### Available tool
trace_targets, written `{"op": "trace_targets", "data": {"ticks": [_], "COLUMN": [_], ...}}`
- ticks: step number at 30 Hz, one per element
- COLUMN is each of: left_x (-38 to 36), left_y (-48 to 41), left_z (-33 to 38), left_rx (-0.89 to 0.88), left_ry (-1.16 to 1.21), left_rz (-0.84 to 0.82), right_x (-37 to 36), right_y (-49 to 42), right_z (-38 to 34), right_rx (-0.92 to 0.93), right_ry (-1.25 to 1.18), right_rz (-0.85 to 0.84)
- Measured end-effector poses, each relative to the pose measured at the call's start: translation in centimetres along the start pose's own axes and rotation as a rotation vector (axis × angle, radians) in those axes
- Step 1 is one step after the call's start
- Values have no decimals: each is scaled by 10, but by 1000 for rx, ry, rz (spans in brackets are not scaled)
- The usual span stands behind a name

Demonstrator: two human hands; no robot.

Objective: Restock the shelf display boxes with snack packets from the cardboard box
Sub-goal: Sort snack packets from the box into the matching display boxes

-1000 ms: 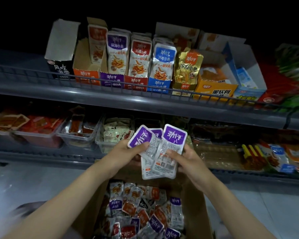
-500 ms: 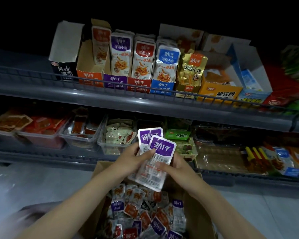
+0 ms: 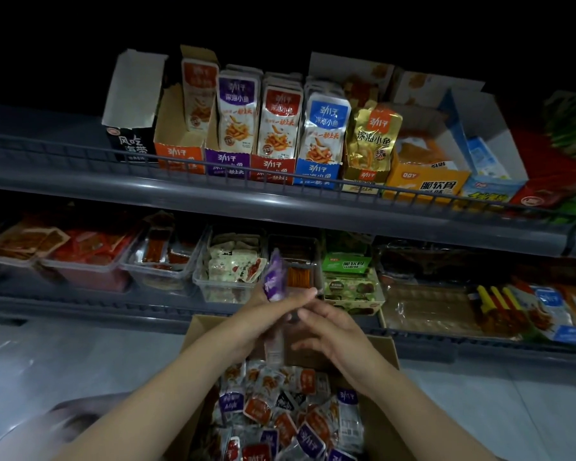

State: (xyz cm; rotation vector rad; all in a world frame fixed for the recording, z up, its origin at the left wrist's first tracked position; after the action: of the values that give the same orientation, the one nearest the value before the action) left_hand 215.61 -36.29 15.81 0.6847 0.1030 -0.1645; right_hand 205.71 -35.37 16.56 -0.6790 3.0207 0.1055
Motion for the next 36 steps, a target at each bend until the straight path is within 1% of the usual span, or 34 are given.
{"op": "trace_targets", "data": {"ticks": [1,2,3,4,6,7,8,9,11,13,15,18,22,27,30,33,36], "left_x": [2,6,7,7,0,-5,-11,-15,-19,-24,-23,-22,-15,-11,-13,-13,-8], "left_y": [0,-2,-1,1,7,11,15,17,20,23,21,15,7,9,19,27,34], "left_z": [-1,-1,0,2,4,4,2,0,-7,-10,-12,-13,-10,6,19,27,31], "left_rx": [21,33,36,30,56,82,105,119,170,214,234,239,159,-73,-208,-244,-209], "left_ry": [5,-2,2,31,167,201,193,168,92,43,33,38,-9,-157,-183,-196,-157], "left_rz": [-2,6,-1,-13,-126,-167,-211,-243,-276,-301,-297,-294,-203,-63,-4,23,-3], "right_x": [-3,-4,-2,6,27,34,38,38,32,27,29,39,55,59,52,44,36], "right_y": [1,2,2,0,-3,-3,-5,-6,-7,-6,-5,-9,-10,-13,-15,-16,-19], "right_z": [-2,-5,-9,-14,-23,-25,-22,-19,-15,-18,-19,-20,-23,-27,-31,-35,-45], "right_rx": [-11,-3,25,69,137,141,115,79,41,36,44,84,137,167,174,153,171], "right_ry": [-78,-97,-57,24,185,216,211,156,-9,-70,-64,-73,-38,-47,-59,-55,-39], "right_rz": [-30,-50,-41,14,172,213,218,199,120,48,52,134,254,313,315,315,311]}}
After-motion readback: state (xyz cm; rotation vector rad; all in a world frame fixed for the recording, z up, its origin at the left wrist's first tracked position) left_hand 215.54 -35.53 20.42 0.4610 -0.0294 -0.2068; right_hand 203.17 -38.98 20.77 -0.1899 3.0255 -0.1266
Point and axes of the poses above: each hand's wrist, its own y-axis away from the middle knuckle, its own x-axis out of the back of the hand, z = x × y, the point moved 9 cm from there along -y, towards the middle knuckle, and after that the axes turned 13 degrees about x, right-handed, at the moved point
